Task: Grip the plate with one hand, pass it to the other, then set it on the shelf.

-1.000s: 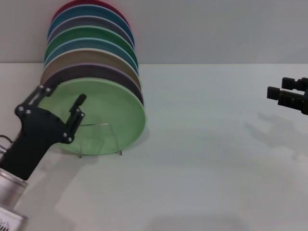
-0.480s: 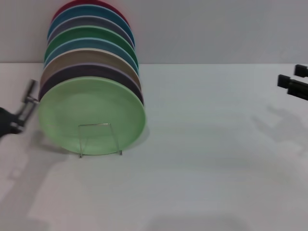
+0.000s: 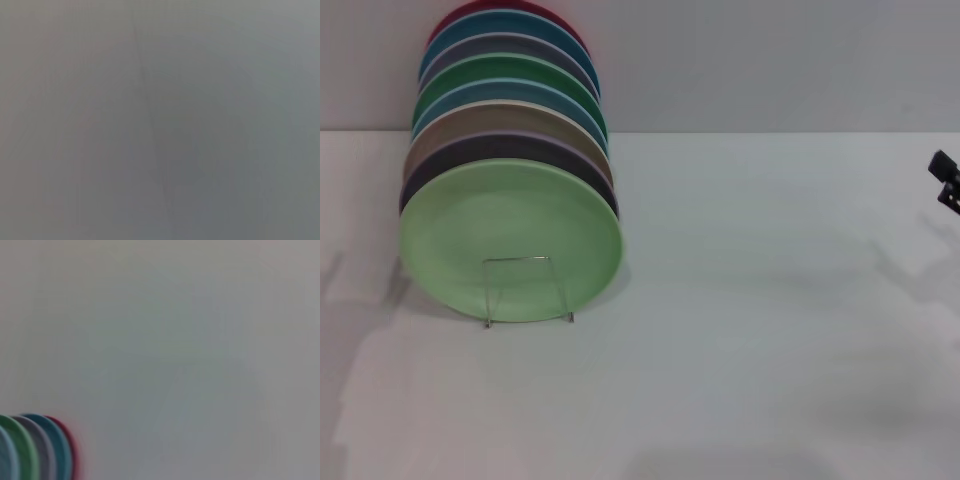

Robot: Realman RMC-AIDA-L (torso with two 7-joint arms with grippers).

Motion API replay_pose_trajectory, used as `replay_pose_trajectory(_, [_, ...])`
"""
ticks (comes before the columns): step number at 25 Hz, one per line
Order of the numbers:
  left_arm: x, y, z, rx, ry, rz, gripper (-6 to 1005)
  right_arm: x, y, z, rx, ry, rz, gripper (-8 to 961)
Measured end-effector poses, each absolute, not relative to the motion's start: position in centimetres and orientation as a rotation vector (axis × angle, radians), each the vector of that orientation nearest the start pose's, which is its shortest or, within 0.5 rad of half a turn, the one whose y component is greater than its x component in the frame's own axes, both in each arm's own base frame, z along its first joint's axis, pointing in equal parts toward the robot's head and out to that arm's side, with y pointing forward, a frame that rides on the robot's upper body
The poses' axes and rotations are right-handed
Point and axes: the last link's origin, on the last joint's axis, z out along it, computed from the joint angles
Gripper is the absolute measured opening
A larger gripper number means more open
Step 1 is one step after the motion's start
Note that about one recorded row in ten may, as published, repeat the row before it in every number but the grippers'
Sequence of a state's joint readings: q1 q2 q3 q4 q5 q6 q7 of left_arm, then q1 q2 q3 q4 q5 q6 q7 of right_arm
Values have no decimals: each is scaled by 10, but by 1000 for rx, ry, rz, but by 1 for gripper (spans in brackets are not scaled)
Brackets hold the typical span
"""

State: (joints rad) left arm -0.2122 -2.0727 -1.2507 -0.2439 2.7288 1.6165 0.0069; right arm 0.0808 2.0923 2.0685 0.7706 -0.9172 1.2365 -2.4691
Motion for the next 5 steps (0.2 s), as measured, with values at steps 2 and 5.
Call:
replay_pose_trajectory(2, [-323,260,37,-1388,-120,-802,793,326,286,59,-1797,206,730,825])
replay_pose_trajectory(5, [-326,262,39,-1369,-163,-810,793,332,286,52,-1782,215,701,825])
